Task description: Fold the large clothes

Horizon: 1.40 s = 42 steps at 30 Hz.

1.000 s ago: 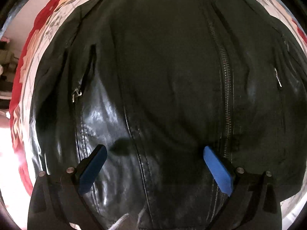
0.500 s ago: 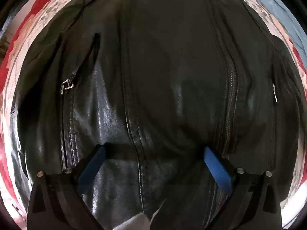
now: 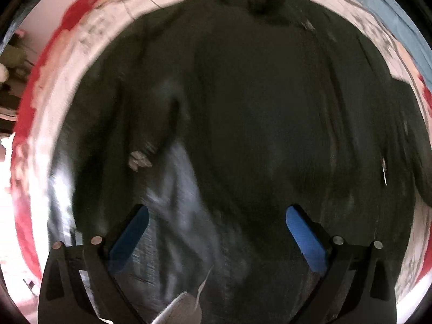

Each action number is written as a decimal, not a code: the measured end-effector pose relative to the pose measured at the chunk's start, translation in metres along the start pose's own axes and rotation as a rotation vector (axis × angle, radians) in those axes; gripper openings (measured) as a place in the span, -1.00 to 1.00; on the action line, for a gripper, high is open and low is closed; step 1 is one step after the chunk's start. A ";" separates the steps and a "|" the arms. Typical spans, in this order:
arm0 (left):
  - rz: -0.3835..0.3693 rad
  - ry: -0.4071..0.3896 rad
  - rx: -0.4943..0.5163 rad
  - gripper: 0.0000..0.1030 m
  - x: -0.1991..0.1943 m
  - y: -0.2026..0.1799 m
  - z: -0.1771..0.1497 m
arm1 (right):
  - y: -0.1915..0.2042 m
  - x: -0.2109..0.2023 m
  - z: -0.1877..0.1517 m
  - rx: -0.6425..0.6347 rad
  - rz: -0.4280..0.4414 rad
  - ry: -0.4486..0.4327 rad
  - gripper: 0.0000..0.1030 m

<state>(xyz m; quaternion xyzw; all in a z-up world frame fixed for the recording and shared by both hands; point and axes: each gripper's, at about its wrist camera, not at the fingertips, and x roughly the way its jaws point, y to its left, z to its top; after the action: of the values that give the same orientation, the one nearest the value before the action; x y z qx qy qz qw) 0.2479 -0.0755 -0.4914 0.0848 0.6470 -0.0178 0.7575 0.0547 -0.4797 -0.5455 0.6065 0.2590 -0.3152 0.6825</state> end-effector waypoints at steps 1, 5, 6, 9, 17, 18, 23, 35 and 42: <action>0.018 -0.008 -0.012 1.00 -0.003 0.006 0.006 | 0.021 -0.004 -0.007 -0.052 0.002 0.001 -0.89; 0.068 -0.022 -0.067 1.00 -0.002 0.036 0.026 | 0.111 -0.002 -0.049 -0.282 -0.001 0.036 -0.89; 0.076 -0.026 -0.079 1.00 0.003 0.034 0.035 | 0.130 0.002 -0.061 -0.334 0.001 0.047 -0.90; 0.100 -0.031 -0.117 1.00 0.001 0.058 0.046 | 0.195 0.025 -0.116 -0.546 -0.023 0.098 -0.90; 0.173 -0.054 -0.218 1.00 0.009 0.126 0.062 | 0.308 0.130 -0.328 -1.124 -0.065 0.272 -0.90; 0.177 -0.040 -0.237 1.00 0.014 0.137 0.059 | 0.310 0.141 -0.355 -1.195 -0.072 0.291 -0.90; 0.181 0.013 -0.315 1.00 0.024 0.166 0.030 | 0.282 0.201 -0.510 -1.574 -0.152 0.461 -0.90; 0.135 0.028 -0.456 1.00 -0.006 0.212 -0.028 | 0.240 0.163 -0.468 -1.307 -0.120 0.858 0.10; -0.061 0.147 -0.842 1.00 -0.025 0.263 -0.163 | 0.185 0.122 -0.411 -1.199 -0.299 0.885 0.10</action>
<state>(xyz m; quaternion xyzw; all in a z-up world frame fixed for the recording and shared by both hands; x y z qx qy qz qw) 0.1203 0.2062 -0.4629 -0.2499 0.6523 0.2314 0.6771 0.2860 -0.0739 -0.5659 0.1601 0.7150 0.0630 0.6777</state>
